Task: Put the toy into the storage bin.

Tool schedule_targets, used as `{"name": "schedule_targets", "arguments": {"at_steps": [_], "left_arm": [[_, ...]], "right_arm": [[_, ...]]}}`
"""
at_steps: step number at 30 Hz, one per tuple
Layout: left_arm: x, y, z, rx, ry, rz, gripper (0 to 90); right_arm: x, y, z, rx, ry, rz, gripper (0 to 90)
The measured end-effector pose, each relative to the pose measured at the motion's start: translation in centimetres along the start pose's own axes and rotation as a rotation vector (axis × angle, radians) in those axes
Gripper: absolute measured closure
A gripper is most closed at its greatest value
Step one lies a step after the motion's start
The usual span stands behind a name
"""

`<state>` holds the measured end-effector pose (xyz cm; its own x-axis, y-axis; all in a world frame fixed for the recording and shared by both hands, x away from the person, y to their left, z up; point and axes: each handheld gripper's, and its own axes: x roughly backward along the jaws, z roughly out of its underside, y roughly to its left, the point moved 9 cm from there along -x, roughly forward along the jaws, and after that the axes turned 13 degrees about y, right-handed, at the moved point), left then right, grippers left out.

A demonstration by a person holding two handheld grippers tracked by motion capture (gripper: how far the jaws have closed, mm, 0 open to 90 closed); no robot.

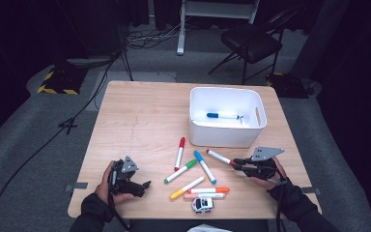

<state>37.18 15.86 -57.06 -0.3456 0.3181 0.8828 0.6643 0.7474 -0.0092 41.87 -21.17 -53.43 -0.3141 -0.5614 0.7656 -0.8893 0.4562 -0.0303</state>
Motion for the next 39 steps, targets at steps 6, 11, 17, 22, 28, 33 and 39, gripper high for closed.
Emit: {"name": "schedule_targets", "arguments": {"at_steps": [6,11,17,22,28,33,39], "left_arm": [[0.0,0.0,0.0,-0.001,-0.001,0.000,1.3],[0.0,0.0,0.0,-0.001,-0.001,0.000,1.3],[0.0,0.0,0.0,-0.001,-0.001,0.002,1.3],[0.0,0.0,0.0,0.000,-0.001,0.002,1.3],[0.0,0.0,0.0,0.000,-0.001,0.002,1.3],[0.0,0.0,0.0,0.000,-0.001,0.002,1.3],[0.0,0.0,0.0,0.000,-0.001,0.003,1.3]], "right_arm": [[1.9,0.2,-1.1,0.045,-0.030,-0.021,75.4],[3.8,0.1,-2.0,0.086,-0.058,-0.026,75.4],[6.0,-0.1,-3.3,0.129,-0.093,-0.030,75.4],[7.9,-0.6,-4.7,0.142,-0.126,-0.026,75.4],[9.8,-1.3,-6.3,0.167,-0.146,-0.007,75.4],[10.7,-2.3,-7.4,0.180,-0.141,0.033,75.4],[11.4,-3.5,-8.4,0.168,-0.137,0.052,75.4]]}}
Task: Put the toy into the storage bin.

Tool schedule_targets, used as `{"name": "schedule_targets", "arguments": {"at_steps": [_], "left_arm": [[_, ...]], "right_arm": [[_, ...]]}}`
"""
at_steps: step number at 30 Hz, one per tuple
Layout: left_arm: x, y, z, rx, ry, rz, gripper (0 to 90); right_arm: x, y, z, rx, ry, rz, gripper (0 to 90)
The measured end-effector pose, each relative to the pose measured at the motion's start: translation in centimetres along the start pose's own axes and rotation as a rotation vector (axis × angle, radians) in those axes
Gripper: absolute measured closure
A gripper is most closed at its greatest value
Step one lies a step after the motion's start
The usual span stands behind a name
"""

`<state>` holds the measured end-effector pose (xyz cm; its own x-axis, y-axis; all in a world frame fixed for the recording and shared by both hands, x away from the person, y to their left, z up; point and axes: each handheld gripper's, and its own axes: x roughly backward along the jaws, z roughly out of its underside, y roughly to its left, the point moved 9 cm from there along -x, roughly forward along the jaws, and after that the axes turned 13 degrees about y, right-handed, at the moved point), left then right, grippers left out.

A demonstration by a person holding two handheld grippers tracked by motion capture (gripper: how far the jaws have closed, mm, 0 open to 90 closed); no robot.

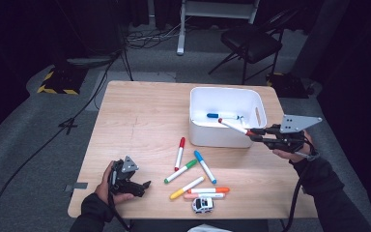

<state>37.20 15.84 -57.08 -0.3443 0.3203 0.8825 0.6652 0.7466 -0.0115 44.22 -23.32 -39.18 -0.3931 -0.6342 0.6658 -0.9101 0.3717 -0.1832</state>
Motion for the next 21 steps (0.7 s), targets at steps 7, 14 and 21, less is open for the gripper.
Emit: {"name": "schedule_targets", "arguments": {"at_steps": [7,14,21], "left_arm": [[0.0,0.0,0.0,0.000,0.000,0.000,1.2],[0.0,0.0,0.0,0.000,0.000,0.000,1.2],[0.0,0.0,0.0,0.000,0.000,0.000,1.2]], "right_arm": [[0.0,-1.9,-0.9,0.004,0.019,0.023,75.4],[-1.0,-4.5,-1.3,-0.007,0.064,0.047,75.4],[-2.1,-6.6,-1.6,-0.049,0.094,0.056,75.4]]}}
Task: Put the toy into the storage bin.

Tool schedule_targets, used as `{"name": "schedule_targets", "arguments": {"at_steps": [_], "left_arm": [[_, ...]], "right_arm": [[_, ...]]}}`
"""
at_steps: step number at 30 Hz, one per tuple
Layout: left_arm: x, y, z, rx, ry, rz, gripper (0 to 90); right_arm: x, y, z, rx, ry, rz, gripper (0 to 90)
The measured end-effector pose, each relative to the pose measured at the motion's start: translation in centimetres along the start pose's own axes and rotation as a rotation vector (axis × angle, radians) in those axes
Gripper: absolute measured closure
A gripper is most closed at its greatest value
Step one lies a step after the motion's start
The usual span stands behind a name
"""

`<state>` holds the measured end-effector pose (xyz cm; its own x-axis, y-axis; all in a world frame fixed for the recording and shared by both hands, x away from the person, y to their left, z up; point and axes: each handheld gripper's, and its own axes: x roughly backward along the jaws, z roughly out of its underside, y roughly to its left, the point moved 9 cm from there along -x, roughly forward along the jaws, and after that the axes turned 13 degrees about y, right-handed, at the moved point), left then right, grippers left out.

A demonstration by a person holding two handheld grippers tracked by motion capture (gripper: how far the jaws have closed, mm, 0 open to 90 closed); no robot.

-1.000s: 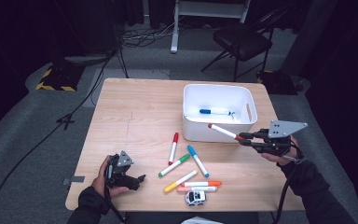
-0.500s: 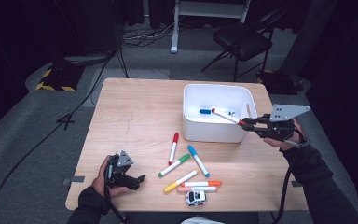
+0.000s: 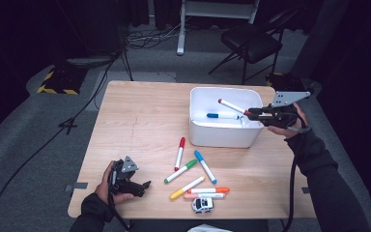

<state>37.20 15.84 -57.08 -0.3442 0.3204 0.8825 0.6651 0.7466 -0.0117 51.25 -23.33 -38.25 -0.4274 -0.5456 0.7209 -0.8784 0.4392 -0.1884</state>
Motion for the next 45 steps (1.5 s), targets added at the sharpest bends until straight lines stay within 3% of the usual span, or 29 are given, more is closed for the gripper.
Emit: {"name": "schedule_targets", "arguments": {"at_steps": [11,16,23,34,42,45], "left_arm": [[0.0,0.0,0.0,0.000,0.000,0.000,1.3],[0.0,0.0,0.0,0.000,0.000,0.000,1.2],[0.0,0.0,0.0,0.000,0.000,0.000,1.2],[0.0,0.0,0.0,0.000,0.000,0.000,1.2],[0.0,0.0,0.0,0.000,0.000,0.000,1.2],[0.0,0.0,0.0,0.000,0.000,0.000,1.2]], "right_arm": [[-2.3,-1.3,0.0,0.015,0.089,-0.011,75.4],[-2.6,-1.4,0.5,0.007,0.124,-0.022,75.3],[-3.0,-1.3,1.8,0.030,0.216,-0.029,75.4],[-2.6,-1.3,3.0,0.050,0.289,-0.035,75.4],[-2.4,-1.4,3.5,0.038,0.307,-0.035,75.3],[-2.4,-1.4,3.3,0.027,0.287,-0.036,74.4]]}}
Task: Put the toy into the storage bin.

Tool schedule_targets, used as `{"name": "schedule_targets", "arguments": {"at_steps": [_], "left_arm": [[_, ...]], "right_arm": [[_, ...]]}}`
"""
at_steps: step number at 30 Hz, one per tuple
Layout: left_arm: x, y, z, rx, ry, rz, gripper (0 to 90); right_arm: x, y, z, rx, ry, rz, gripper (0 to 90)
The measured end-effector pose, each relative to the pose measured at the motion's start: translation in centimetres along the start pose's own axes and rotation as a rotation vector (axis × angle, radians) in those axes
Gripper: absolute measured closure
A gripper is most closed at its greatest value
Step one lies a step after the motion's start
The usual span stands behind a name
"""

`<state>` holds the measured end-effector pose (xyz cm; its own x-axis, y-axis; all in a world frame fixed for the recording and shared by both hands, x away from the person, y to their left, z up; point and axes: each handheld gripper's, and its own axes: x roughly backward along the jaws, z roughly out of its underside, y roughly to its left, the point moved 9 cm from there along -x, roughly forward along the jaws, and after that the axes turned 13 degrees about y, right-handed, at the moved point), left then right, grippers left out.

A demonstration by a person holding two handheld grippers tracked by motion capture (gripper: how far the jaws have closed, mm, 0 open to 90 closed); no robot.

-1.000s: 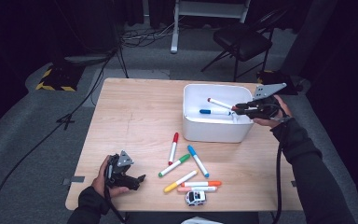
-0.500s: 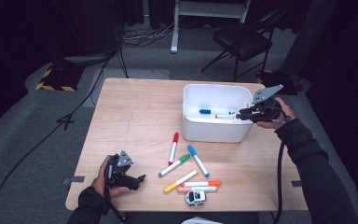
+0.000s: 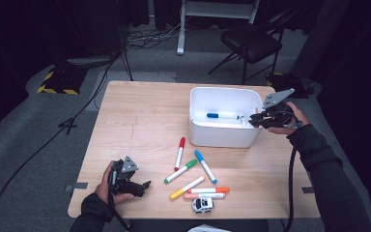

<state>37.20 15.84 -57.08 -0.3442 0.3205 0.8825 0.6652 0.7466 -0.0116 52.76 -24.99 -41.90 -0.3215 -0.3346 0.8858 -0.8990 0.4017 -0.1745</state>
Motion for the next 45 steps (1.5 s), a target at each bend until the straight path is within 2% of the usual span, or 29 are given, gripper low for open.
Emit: {"name": "schedule_targets", "arguments": {"at_steps": [6,9,11,14,17,19,25,29,31,32,34,36,38,39,42,45], "left_arm": [[0.0,0.0,0.0,0.000,0.000,0.000,1.2],[0.0,0.0,0.0,0.000,0.000,0.000,1.3],[0.0,0.0,0.0,0.000,0.000,0.000,1.2],[0.0,0.0,0.0,0.000,0.000,0.000,1.3],[0.0,0.0,0.0,0.000,0.000,0.000,1.3],[0.0,0.0,0.0,0.000,0.000,0.000,1.3],[0.0,0.0,0.0,0.000,0.000,0.000,1.3],[0.0,0.0,0.0,0.000,0.000,0.000,1.3],[0.0,0.0,0.0,0.000,0.000,0.000,1.3],[0.0,0.0,0.0,0.000,0.000,0.000,1.3],[0.0,0.0,0.0,0.000,0.000,0.000,1.2],[0.0,0.0,0.0,0.000,0.000,0.000,1.2],[0.0,0.0,0.0,0.000,0.000,0.000,1.3],[0.0,0.0,0.0,0.000,0.000,0.000,1.2],[0.0,0.0,0.0,-0.001,0.000,0.000,1.3],[0.0,0.0,0.0,0.000,0.000,0.000,1.3]], "right_arm": [[0.7,0.4,-0.6,-0.014,-0.059,0.005,67.8],[1.4,0.8,-1.1,-0.038,-0.127,0.000,63.3],[2.1,1.0,-1.4,-0.048,-0.174,0.023,58.0],[3.0,1.7,-1.7,-0.077,-0.245,0.027,51.9],[3.8,2.9,-1.8,-0.093,-0.294,0.031,46.4],[4.0,3.7,-1.8,-0.084,-0.315,0.050,41.6],[3.5,6.6,-1.6,-0.064,-0.359,0.052,38.2],[2.2,8.5,-1.4,-0.074,-0.383,0.023,37.7],[1.2,9.8,-1.3,-0.063,-0.376,-0.003,37.7],[0.4,10.6,-1.3,-0.055,-0.365,-0.015,37.7],[-0.9,11.5,-1.4,-0.038,-0.339,-0.008,38.4],[-2.7,13.0,-1.6,-0.018,-0.310,-0.040,39.6],[-4.3,13.8,-1.9,-0.004,-0.281,-0.045,40.7],[-5.1,14.2,-2.1,0.006,-0.262,-0.057,41.2],[-7.4,14.6,-2.9,-0.019,-0.235,-0.081,43.9],[-8.9,14.8,-3.5,-0.027,-0.217,-0.094,45.3]]}}
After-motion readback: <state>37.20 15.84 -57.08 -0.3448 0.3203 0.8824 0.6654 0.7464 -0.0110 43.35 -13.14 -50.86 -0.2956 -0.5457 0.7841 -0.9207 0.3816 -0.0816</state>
